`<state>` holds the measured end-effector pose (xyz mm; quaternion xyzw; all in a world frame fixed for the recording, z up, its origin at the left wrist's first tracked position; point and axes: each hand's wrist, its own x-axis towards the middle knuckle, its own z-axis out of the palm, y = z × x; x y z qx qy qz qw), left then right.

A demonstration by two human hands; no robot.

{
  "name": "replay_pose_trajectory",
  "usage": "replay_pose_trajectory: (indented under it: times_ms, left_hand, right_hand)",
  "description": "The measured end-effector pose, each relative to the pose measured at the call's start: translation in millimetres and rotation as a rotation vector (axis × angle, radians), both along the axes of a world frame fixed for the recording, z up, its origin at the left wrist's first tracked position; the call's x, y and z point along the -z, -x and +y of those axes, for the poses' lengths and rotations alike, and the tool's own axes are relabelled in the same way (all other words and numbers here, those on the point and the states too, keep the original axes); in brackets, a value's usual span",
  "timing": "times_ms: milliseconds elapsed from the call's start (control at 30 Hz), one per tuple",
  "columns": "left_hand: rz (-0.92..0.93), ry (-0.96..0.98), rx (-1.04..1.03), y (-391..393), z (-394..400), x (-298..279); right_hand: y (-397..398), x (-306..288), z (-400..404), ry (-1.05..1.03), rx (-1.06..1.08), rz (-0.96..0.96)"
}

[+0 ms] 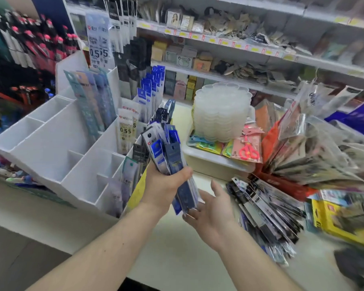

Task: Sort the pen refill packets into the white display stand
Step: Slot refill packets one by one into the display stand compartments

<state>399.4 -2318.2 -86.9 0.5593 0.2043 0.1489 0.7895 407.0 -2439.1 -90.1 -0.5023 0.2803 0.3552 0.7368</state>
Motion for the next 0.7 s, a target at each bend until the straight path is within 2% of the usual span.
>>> replay_pose_trajectory:
  times_ms: [67,167,233,300,367,433,600,700]
  left_hand:
    - [0.058,0.019,0.021,0,2,-2]
    - [0.176,0.070,0.062,4,6,-2]
    - [0.259,0.129,0.091,8,7,-2]
    - [0.317,0.203,0.138,12,5,-2]
    - [0.371,0.279,0.156,14,2,-2]
    - [0.406,0.314,0.168,16,2,0]
    - [0.396,0.394,0.315,33,16,3]
    - [0.404,0.391,0.317,41,21,8]
  right_hand:
    - [-2,-1,-13,0.175,-0.002,-0.139]
    - [-4,-16,-29,0.397,-0.012,-0.465]
    - [0,-27,-29,0.485,-0.137,-0.673]
    - [6,-30,-20,0.554,-0.396,-0.785]
    - [11,-24,-8,0.684,-0.668,-0.825]
    - [14,-20,-1,0.720,-0.765,-0.841]
    - [18,-12,-5,0.528,-0.628,-0.721]
    - [20,-8,-5,0.436,-0.553,-0.698]
